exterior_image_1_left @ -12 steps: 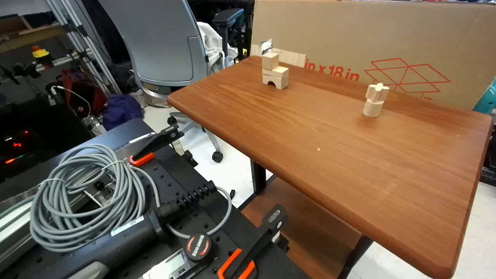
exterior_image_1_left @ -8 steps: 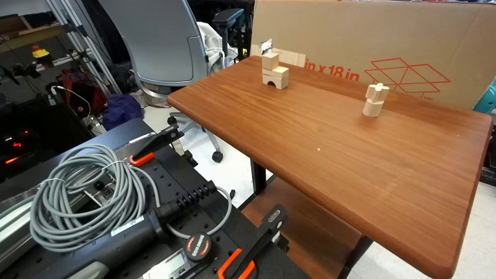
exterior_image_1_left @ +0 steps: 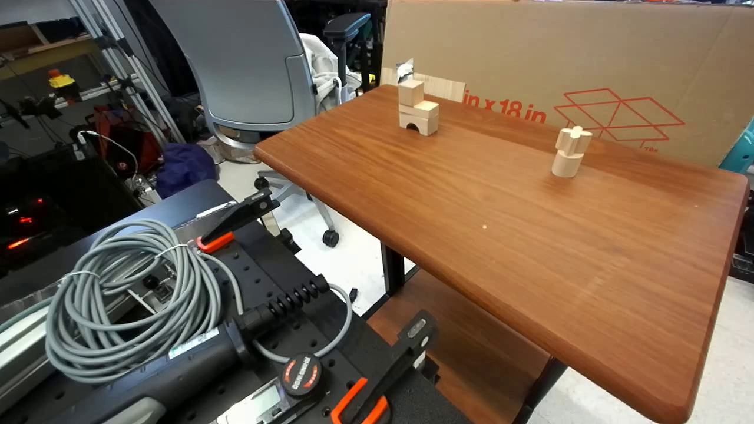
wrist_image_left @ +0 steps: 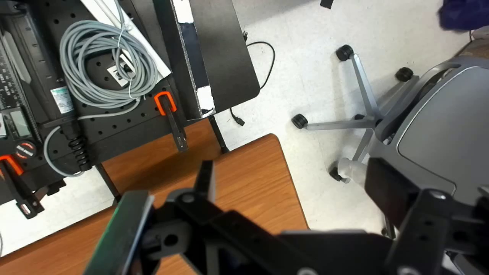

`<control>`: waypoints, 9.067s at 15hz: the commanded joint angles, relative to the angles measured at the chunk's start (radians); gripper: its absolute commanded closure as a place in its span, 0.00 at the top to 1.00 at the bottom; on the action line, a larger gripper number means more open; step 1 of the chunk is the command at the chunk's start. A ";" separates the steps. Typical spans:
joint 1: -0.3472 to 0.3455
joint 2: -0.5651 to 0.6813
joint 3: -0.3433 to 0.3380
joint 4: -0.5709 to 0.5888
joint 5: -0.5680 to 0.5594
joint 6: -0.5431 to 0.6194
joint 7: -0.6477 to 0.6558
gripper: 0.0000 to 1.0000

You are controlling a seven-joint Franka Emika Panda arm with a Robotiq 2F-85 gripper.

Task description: Move the block on top of the right tower to the right tower

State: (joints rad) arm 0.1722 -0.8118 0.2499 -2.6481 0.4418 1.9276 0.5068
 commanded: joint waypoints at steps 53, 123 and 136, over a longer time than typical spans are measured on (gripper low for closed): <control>0.044 1.492 -0.240 0.971 -0.600 0.301 -0.285 0.66; -0.263 1.527 -0.318 1.057 -0.391 0.236 -0.392 0.64; -0.191 1.292 -0.299 0.836 -0.378 0.266 -0.298 1.00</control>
State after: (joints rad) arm -0.0206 0.4783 -0.0459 -1.8156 0.0614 2.1956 0.2114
